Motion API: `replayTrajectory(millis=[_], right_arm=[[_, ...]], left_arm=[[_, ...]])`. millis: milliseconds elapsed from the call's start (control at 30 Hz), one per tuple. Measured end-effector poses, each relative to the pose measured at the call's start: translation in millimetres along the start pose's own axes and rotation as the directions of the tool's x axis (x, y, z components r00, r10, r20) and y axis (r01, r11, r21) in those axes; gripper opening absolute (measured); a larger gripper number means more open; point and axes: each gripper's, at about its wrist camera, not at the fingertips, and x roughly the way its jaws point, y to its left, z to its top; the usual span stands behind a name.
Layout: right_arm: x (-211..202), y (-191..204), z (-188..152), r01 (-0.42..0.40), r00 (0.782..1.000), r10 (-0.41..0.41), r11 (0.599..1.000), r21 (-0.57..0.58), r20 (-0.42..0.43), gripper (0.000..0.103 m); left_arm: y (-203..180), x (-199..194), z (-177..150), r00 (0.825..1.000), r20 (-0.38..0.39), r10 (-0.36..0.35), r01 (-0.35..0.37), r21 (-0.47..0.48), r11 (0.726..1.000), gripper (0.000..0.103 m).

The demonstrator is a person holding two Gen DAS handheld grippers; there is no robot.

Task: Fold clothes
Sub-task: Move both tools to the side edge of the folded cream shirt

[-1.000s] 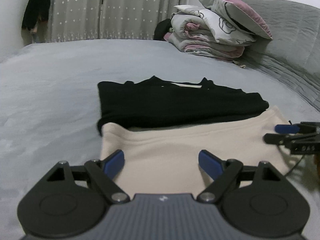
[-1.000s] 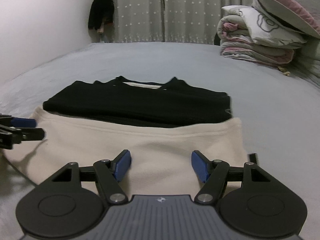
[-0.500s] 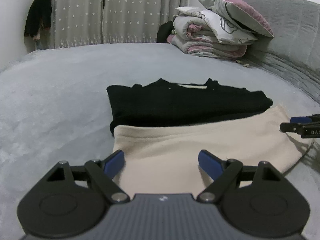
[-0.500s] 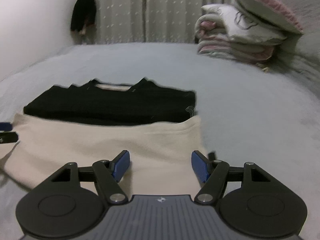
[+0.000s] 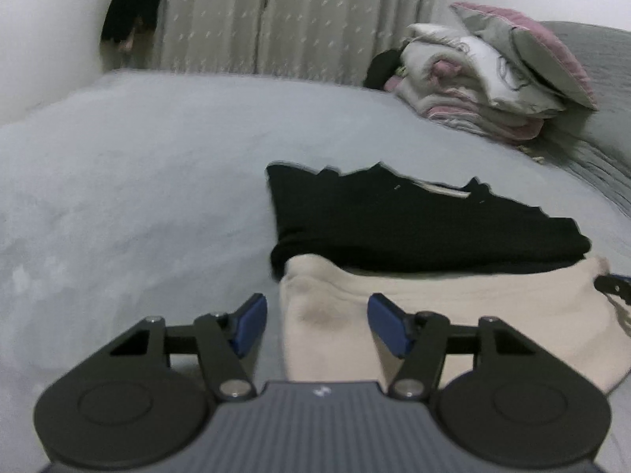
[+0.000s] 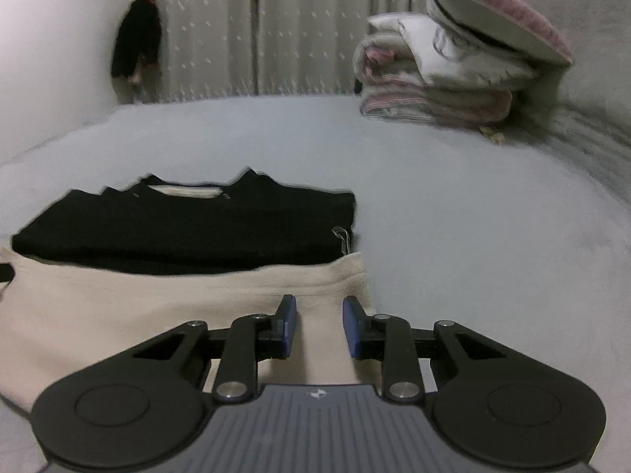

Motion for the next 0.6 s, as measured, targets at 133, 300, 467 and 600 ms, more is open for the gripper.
replayTrajectory(millis=[133, 300, 467, 600], right_arm=[[5, -3, 1, 0.009, 1.0, -0.009, 1.0, 0.008, -0.018, 0.022], [3, 1, 2, 0.017, 1.0, -0.017, 1.0, -0.003, -0.015, 0.025], [-8, -3, 5, -0.036, 0.999, 0.037, 0.999, 0.033, -0.025, 0.042], [-19, -5, 5, -0.059, 0.998, 0.061, 0.997, 0.058, -0.03, 0.052]], left_arm=[[2, 3, -1, 1.0, -0.004, 0.002, -0.002, 0.005, 1.0, 0.062], [-1, -1, 0, 1.0, -0.004, 0.021, -0.02, 0.012, 1.0, 0.073], [-2, -17, 3, 1.0, 0.006, 0.026, -0.026, -0.005, 1.0, 0.087], [4, -32, 6, 1.0, 0.002, 0.004, -0.004, -0.048, 0.999, 0.091]])
